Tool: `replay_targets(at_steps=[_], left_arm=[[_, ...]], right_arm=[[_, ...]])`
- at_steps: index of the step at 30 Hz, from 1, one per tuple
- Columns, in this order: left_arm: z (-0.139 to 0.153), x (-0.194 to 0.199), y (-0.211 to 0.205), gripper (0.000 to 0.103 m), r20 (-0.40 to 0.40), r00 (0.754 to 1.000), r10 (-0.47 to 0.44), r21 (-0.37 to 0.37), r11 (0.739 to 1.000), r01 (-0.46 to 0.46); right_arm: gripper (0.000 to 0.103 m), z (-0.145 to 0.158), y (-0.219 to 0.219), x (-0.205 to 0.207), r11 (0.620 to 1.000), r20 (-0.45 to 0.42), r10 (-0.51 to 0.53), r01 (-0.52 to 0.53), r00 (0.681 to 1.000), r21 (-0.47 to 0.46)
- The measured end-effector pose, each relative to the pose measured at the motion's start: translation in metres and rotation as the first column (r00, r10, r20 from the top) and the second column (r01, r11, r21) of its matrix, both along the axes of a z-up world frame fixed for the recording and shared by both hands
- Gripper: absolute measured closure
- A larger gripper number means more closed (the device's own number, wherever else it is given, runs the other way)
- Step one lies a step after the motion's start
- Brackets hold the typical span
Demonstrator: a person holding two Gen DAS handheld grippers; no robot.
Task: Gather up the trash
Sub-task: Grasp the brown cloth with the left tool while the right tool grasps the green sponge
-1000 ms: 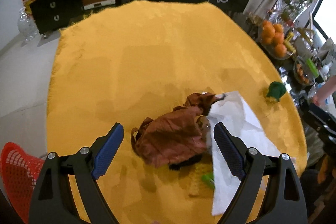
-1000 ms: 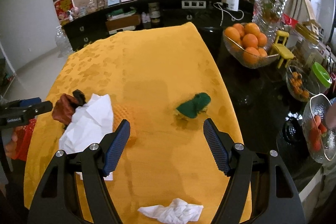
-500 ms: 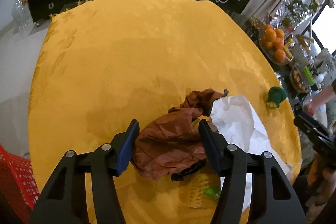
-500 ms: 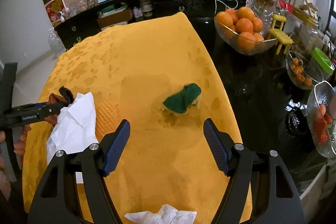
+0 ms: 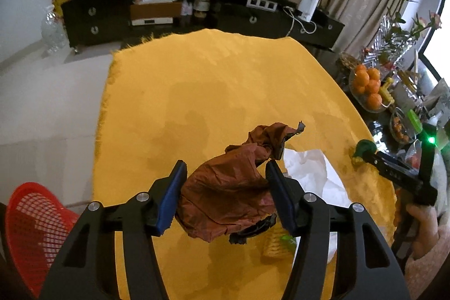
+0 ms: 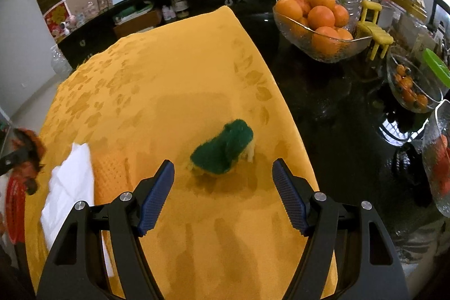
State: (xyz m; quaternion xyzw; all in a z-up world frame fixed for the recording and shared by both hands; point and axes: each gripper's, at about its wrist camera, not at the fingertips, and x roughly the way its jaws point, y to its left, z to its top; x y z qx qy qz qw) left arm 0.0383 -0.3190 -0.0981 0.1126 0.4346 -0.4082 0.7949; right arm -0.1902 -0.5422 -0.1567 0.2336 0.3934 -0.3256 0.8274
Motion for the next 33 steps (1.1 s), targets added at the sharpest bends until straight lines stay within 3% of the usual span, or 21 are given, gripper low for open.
replay_targets(at_steps=[11,18,23,27,33], left_arm=[[0.004,-0.005,0.019,0.047,0.007,0.999,0.038,0.011,0.999,-0.038],[0.009,-0.005,0.031,0.047,0.017,0.998,0.065,0.004,0.998,-0.065],[0.013,-0.009,0.044,0.047,0.031,0.996,0.084,0.001,0.996,-0.084],[0.022,-0.009,0.058,0.047,0.045,0.992,0.115,-0.018,0.993,-0.114],[0.043,-0.010,0.079,0.047,0.102,0.980,0.173,-0.042,0.985,-0.170]], right_arm=[[0.033,-0.021,-0.023,0.029,1.000,-0.040,0.002,-0.003,0.999,-0.011],[0.057,-0.027,-0.025,0.035,1.000,-0.075,0.019,-0.020,0.997,-0.017],[0.066,-0.026,-0.022,0.034,0.999,-0.073,0.034,-0.035,0.997,-0.012],[0.067,-0.016,-0.016,0.029,0.999,-0.060,0.036,-0.038,0.998,-0.031],[0.067,0.025,0.008,0.027,0.992,-0.011,0.083,-0.084,0.996,-0.095]])
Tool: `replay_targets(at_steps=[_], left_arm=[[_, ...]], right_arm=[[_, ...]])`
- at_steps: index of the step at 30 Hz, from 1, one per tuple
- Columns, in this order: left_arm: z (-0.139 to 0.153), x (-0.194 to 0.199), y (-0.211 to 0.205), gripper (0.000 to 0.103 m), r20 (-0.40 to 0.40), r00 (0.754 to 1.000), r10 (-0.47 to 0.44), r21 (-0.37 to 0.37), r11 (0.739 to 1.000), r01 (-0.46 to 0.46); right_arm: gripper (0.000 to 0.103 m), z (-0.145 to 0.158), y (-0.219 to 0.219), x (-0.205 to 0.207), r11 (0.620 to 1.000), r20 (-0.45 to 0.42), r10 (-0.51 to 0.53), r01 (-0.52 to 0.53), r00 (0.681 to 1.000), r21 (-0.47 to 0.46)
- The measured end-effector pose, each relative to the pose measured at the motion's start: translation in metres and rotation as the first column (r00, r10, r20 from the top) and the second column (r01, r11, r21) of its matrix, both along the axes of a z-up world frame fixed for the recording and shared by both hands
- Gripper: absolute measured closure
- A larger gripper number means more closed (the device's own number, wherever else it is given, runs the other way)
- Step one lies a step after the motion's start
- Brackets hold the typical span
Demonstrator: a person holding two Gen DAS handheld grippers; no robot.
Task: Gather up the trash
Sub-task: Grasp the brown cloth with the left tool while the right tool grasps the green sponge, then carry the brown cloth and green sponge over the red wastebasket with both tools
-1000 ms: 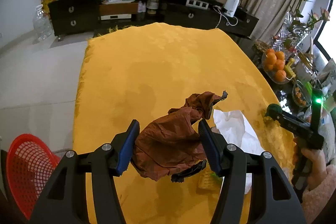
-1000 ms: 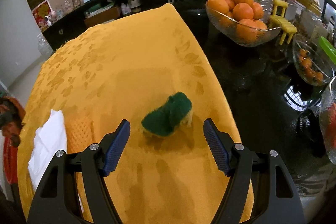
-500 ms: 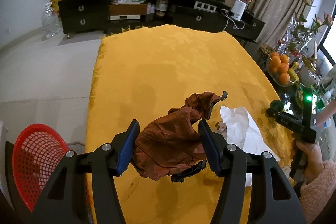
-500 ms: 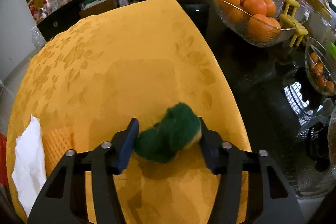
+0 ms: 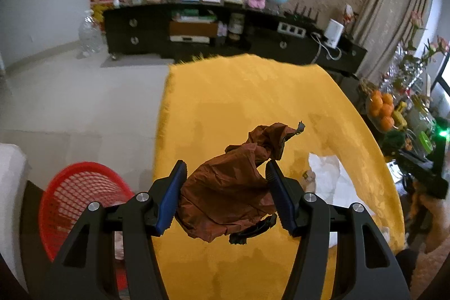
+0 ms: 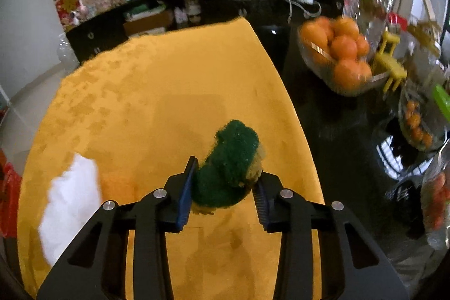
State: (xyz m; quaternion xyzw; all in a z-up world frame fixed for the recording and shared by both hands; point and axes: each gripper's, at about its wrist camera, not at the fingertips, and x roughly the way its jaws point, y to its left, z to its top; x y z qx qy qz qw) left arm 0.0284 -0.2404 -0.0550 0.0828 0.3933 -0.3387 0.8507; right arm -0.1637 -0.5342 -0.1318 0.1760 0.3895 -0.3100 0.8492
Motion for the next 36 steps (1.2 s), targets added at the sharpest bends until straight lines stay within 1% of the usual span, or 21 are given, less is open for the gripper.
replay_targets(at_steps=[3,9,14,18,23,27,32,36], left_arm=[[0.012,-0.002,0.012,0.047,0.037,0.999,0.030,-0.009,1.000,-0.030],[0.038,-0.003,0.043,0.047,0.086,0.992,0.092,-0.041,0.995,-0.089],[0.052,-0.004,0.069,0.047,0.111,0.983,0.143,-0.065,0.988,-0.137],[0.059,-0.003,0.087,0.047,0.120,0.976,0.182,-0.078,0.982,-0.174],[0.063,-0.003,0.108,0.047,0.127,0.965,0.229,-0.077,0.972,-0.221],[0.060,-0.003,0.126,0.047,0.121,0.956,0.267,-0.069,0.963,-0.260],[0.055,0.002,0.146,0.047,0.107,0.945,0.310,-0.059,0.951,-0.305],[0.053,0.005,0.161,0.047,0.100,0.935,0.340,-0.055,0.940,-0.336]], right_arm=[[0.067,0.025,0.015,0.002,0.999,0.031,0.033,-0.032,0.999,-0.036],[0.067,0.073,0.048,0.008,0.990,0.090,0.111,-0.102,0.990,-0.095],[0.067,0.101,0.077,0.020,0.977,0.121,0.177,-0.160,0.977,-0.137],[0.066,0.117,0.098,0.029,0.966,0.136,0.227,-0.205,0.964,-0.157],[0.067,0.130,0.127,0.046,0.947,0.143,0.296,-0.271,0.944,-0.173],[0.067,0.132,0.150,0.060,0.931,0.145,0.348,-0.323,0.926,-0.173],[0.066,0.128,0.183,0.084,0.901,0.142,0.425,-0.403,0.894,-0.160],[0.066,0.122,0.211,0.106,0.870,0.138,0.491,-0.474,0.860,-0.140]])
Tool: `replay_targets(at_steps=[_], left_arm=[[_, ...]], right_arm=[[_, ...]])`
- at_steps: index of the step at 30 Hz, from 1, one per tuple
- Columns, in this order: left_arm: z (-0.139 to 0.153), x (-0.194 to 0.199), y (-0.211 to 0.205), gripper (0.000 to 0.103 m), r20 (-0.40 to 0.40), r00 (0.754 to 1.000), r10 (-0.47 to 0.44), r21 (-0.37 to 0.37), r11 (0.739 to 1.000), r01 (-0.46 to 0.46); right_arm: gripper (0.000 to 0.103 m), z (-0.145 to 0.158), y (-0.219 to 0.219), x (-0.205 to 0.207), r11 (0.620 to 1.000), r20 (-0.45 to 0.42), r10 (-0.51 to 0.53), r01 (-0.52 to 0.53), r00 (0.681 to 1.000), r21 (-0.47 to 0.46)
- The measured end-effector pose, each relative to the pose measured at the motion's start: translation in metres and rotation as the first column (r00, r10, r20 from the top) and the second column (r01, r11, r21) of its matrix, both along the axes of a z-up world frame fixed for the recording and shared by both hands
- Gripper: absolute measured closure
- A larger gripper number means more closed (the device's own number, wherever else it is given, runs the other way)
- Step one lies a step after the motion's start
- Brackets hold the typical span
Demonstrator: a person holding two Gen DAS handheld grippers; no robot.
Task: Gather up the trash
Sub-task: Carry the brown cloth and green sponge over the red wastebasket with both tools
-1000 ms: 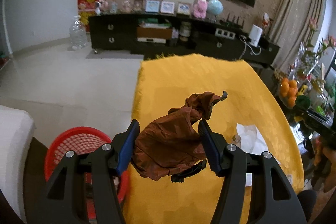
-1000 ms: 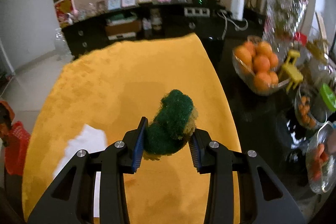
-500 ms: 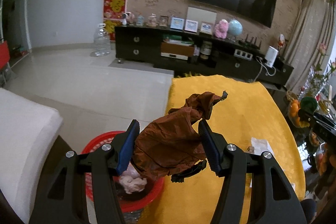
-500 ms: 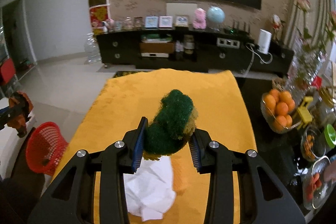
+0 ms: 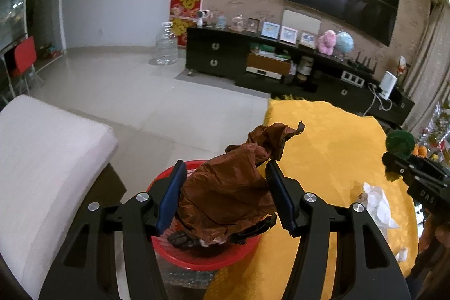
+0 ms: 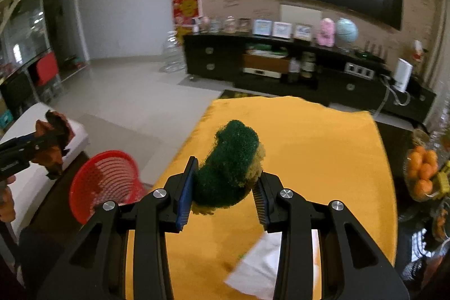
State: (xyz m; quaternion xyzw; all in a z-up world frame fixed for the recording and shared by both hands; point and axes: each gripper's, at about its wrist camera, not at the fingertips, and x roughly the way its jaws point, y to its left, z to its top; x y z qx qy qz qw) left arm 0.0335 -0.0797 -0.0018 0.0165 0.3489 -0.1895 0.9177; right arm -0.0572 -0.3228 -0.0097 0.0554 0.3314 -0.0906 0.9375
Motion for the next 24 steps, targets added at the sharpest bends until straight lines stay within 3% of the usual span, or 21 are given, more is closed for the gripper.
replay_targets(at_steps=[13,24], left_arm=[[-0.013,0.008,0.031,0.047,-0.020,0.998,0.063,0.014,0.998,-0.063],[-0.043,0.023,0.049,0.046,-0.080,0.991,0.104,0.042,0.994,-0.101]], right_arm=[[0.066,-0.004,0.077,0.048,0.984,-0.019,0.175,-0.175,0.984,0.021],[0.066,-0.024,0.119,0.076,0.963,-0.061,0.266,-0.261,0.962,0.073]])
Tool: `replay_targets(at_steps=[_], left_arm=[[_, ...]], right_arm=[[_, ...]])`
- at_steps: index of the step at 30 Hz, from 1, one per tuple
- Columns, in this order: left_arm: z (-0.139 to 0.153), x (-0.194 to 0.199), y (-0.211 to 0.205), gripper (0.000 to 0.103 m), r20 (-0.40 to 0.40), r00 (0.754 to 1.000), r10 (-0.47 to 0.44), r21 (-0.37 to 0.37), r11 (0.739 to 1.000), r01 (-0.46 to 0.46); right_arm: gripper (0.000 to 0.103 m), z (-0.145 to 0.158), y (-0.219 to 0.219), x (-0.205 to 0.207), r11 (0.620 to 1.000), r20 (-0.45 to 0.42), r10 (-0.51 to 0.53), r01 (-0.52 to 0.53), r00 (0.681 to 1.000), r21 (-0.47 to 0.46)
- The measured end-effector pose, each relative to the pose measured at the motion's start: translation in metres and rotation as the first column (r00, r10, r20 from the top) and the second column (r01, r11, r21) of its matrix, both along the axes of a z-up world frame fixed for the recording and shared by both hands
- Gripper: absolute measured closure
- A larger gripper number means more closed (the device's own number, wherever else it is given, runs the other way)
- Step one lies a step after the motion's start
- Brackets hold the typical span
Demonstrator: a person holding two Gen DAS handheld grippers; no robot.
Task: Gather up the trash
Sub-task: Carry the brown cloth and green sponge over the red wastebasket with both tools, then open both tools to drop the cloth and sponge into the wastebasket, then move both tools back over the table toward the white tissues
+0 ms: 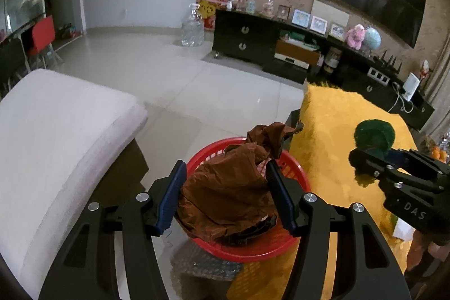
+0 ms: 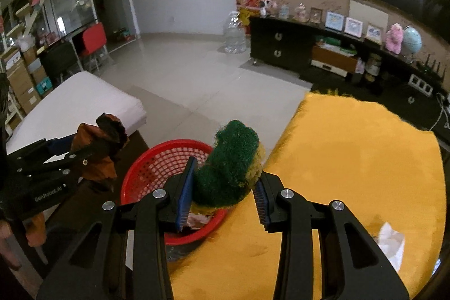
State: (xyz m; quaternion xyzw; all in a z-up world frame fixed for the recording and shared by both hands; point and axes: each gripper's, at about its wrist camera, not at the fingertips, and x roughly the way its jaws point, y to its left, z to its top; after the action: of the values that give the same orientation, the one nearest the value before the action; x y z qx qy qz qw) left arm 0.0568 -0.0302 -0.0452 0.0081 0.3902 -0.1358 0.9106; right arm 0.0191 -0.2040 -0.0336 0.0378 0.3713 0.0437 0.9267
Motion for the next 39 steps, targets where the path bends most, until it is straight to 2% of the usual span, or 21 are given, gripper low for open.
replay_targets(at_steps=[11,13,19,21,29,35,39], left_arm=[[-0.041,0.020,0.002,0.046,-0.109,0.994,-0.029,-0.031,0.999,0.026],[-0.043,0.021,0.001,0.042,-0.114,0.993,-0.037,-0.036,0.999,0.033],[-0.050,0.025,0.000,0.034,-0.127,0.991,-0.035,-0.043,0.999,0.030],[-0.049,0.026,0.002,0.028,-0.132,0.991,-0.029,-0.045,0.999,0.023],[-0.037,0.024,0.009,0.025,-0.098,0.995,0.001,-0.033,0.999,-0.005],[-0.018,0.013,0.010,0.022,-0.035,0.999,0.009,-0.015,1.000,-0.010],[-0.006,0.004,-0.002,0.021,-0.006,1.000,-0.021,-0.012,1.000,0.021]], right_arm=[[0.065,-0.045,0.028,0.035,0.998,-0.119,0.066,-0.063,0.991,0.028],[0.065,-0.053,0.032,0.040,0.997,-0.138,0.077,-0.073,0.987,0.035],[0.057,-0.065,0.034,0.049,0.994,-0.176,0.090,-0.078,0.980,0.073],[0.053,-0.067,0.034,0.050,0.994,-0.180,0.094,-0.081,0.979,0.075],[0.040,-0.062,0.026,0.045,0.993,-0.161,0.075,-0.060,0.984,0.099],[0.040,-0.044,0.017,0.026,0.998,-0.100,0.048,-0.043,0.994,0.044],[0.040,-0.029,0.009,0.009,1.000,-0.042,0.014,-0.013,0.999,0.005]])
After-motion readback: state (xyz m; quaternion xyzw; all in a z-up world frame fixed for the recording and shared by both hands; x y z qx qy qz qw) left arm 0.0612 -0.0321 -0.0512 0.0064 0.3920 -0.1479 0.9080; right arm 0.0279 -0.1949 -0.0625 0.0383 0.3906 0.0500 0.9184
